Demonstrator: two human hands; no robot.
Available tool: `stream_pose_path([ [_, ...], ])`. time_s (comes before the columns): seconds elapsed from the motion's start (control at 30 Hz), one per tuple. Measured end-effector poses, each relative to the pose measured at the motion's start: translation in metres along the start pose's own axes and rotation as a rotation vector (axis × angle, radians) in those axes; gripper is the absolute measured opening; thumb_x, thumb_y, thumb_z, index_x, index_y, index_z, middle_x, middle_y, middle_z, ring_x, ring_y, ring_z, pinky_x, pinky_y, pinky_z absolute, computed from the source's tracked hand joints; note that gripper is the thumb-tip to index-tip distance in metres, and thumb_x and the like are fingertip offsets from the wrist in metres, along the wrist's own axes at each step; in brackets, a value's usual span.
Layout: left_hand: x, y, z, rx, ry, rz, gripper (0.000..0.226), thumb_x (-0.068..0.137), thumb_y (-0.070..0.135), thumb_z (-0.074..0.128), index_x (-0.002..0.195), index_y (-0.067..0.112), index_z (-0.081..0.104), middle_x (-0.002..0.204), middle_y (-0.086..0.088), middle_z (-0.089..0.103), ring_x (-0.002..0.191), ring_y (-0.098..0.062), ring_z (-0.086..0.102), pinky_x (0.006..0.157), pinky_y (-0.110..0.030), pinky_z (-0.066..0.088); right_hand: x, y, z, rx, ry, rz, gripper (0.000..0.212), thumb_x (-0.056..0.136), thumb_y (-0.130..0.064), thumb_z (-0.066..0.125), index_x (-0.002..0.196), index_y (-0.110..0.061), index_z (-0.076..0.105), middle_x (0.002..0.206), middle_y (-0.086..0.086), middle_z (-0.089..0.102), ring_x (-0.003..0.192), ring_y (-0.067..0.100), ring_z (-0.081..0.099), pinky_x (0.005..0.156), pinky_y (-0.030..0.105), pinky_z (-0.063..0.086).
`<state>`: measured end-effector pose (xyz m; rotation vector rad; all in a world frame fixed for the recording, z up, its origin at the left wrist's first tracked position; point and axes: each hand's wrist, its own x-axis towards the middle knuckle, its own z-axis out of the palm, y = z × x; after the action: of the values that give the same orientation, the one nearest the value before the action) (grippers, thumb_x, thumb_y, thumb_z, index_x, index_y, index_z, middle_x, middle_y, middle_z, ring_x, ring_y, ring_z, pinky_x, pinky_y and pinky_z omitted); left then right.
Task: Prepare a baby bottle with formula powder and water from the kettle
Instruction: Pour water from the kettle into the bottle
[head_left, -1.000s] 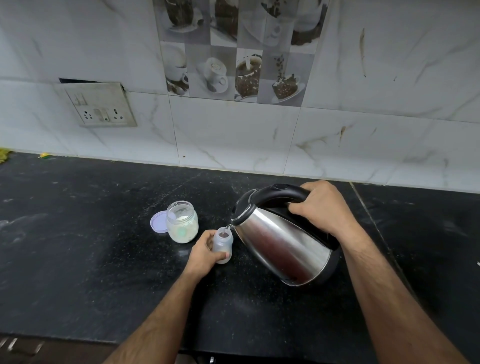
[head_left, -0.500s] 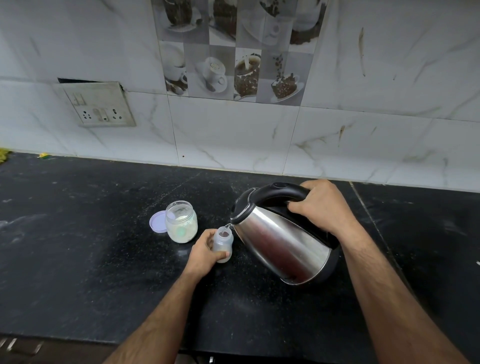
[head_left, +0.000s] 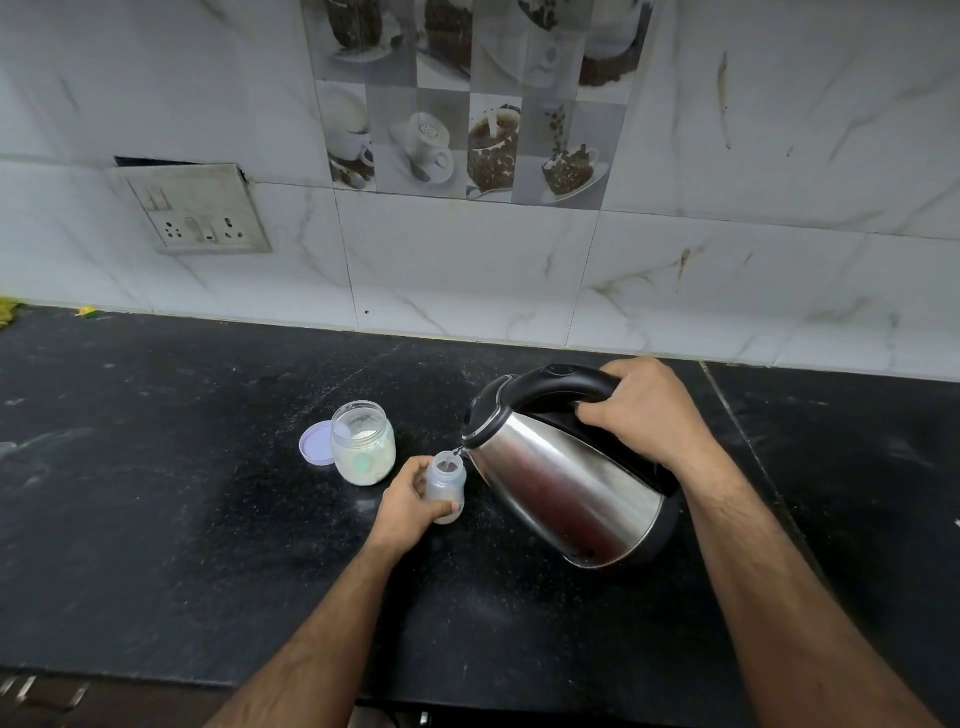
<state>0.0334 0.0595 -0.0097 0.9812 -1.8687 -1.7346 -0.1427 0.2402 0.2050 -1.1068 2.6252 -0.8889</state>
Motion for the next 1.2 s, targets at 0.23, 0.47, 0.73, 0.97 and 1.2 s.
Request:
stream_pose_path([
  [0.23,-0.0017,0.0058,-0.0002,0.007,0.003,0.004,0.056,0.068,-0.009,0.081,0.114,0.015,0.058,0.113,0.001,0.07,0.107,-0.015,0.066,0.099,-0.032,0.05,0.0004,-0.0004,0.0001,0.001,0.001,-0.003,0.009,0.07,-0.022,0.075,0.075,-0.019,0.07,0.058,0.001,0.065,0.053,0.02,0.06,0.055,0.034,0.048],
  [0.47,-0.0023,0.0074,-0.0009,-0.001,0.006,0.01,0.055,0.069,-0.01,0.08,0.112,0.016,0.058,0.114,0.0,0.07,0.108,-0.016,0.066,0.1,-0.032,0.05,0.0005,-0.0004,-0.0004,-0.014,0.005,-0.009,0.01,0.07,-0.024,0.075,0.074,-0.018,0.069,0.058,0.001,0.064,0.053,0.02,0.059,0.052,0.029,0.043],
  [0.73,-0.0004,0.0045,-0.0018,0.004,0.006,0.011,0.056,0.068,-0.009,0.081,0.11,0.021,0.059,0.114,0.002,0.071,0.108,-0.014,0.066,0.1,-0.033,0.05,0.0006,-0.0017,-0.003,0.011,0.008,-0.014,0.009,0.071,-0.022,0.076,0.074,-0.018,0.069,0.06,0.003,0.065,0.054,0.021,0.059,0.055,0.032,0.046],
  [0.97,-0.0014,0.0069,-0.0014,0.008,0.031,0.021,0.055,0.069,-0.012,0.079,0.111,0.017,0.058,0.113,0.001,0.069,0.102,-0.01,0.065,0.092,-0.02,0.049,0.0012,-0.002,-0.0052,0.028,0.011,-0.012,0.009,0.07,-0.023,0.076,0.075,-0.019,0.07,0.061,0.004,0.068,0.059,0.025,0.065,0.061,0.039,0.054],
  [1.2,-0.0007,0.0051,-0.0015,0.016,0.041,0.026,0.056,0.069,-0.012,0.08,0.11,0.018,0.058,0.113,0.001,0.069,0.103,-0.01,0.065,0.097,-0.026,0.049,0.002,-0.0033,-0.0067,0.023,0.016,-0.011,0.009,0.069,-0.023,0.076,0.075,-0.019,0.071,0.061,0.003,0.069,0.06,0.025,0.066,0.063,0.043,0.058],
])
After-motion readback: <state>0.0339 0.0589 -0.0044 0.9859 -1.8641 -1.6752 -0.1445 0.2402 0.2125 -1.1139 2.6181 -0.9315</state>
